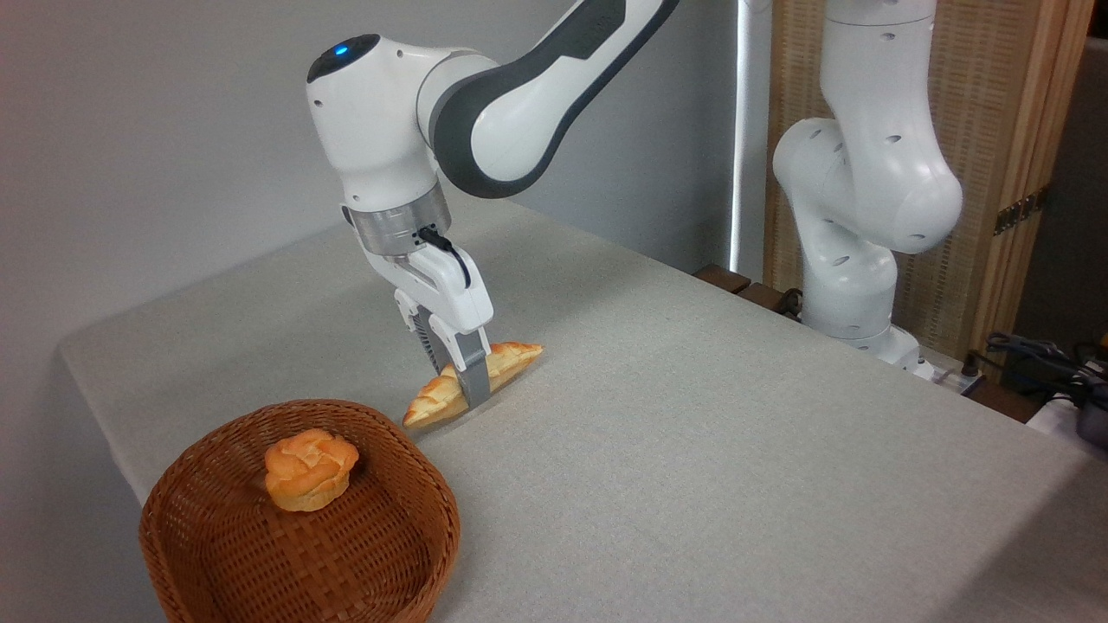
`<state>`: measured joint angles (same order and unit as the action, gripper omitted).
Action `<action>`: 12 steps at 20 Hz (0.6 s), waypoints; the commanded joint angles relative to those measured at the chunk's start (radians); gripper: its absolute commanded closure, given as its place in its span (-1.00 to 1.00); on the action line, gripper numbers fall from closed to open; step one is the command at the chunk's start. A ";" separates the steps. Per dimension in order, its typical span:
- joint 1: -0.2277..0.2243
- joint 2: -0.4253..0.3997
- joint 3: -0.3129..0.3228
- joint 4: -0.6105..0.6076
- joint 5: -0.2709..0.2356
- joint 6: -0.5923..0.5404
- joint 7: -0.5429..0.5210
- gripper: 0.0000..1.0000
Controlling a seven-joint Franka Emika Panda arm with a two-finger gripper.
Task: Put bread into the basket
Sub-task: 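Lift the braided roll and carry it over the wicker basket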
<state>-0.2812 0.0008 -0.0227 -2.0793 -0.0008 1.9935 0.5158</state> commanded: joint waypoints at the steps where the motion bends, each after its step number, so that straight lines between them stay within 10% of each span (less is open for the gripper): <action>1: -0.001 -0.021 0.004 0.031 0.001 -0.009 0.009 0.39; 12: 0.007 -0.013 0.030 0.202 -0.033 0.046 0.007 0.38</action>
<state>-0.2780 -0.0190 -0.0067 -1.9114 -0.0091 1.9966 0.5152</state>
